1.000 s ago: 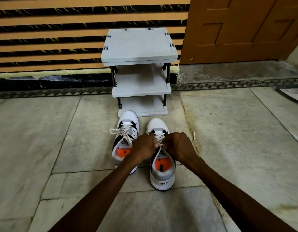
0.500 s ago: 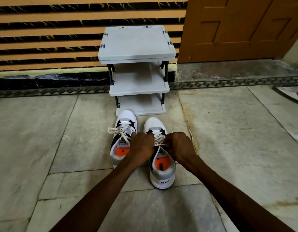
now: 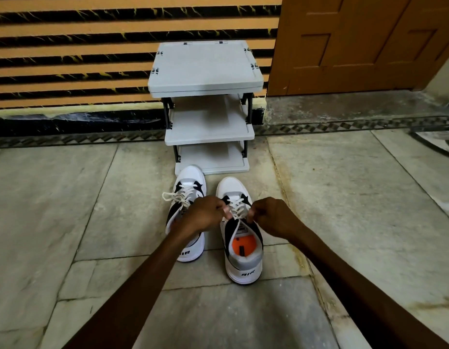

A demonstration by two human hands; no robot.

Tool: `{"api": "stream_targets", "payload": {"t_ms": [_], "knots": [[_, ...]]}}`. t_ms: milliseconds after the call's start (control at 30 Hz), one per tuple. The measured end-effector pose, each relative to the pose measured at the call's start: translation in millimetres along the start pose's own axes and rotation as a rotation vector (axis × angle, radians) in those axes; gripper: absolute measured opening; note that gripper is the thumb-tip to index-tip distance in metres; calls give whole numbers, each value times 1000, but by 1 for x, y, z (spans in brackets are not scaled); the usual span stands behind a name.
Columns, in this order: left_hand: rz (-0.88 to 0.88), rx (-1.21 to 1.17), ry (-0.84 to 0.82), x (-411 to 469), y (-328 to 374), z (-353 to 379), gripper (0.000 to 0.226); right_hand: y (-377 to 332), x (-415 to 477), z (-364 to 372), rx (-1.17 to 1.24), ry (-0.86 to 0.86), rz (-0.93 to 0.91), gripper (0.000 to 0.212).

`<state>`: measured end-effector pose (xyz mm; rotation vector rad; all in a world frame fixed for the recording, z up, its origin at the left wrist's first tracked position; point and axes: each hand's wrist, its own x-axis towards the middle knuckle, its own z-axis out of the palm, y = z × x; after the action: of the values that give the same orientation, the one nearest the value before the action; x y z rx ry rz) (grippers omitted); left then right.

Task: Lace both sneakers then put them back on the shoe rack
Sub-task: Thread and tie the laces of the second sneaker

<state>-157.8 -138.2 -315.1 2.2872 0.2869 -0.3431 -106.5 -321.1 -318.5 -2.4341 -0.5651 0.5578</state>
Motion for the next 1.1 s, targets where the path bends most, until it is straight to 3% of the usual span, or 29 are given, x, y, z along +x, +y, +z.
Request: {"api": "stream_targets", "payload": {"t_ms": [133,300,667,767,1100], "knots": [[46,-305,23,-4,-1,-3,24,-5,-2,-10,442,34,84,24],[74,-629,98,-14,5,-1,17,-4,-9,-11,889,77,50,22],[129,-585,254,-11,13,12,17,3,4,1,949,105,22,19],[104,-597,217,-8,16,15,14,1,4,2,998,111,11,19],[-59,-1004,319,-5,26,46,14,-8,4,10,1177,219,280,17]]}}
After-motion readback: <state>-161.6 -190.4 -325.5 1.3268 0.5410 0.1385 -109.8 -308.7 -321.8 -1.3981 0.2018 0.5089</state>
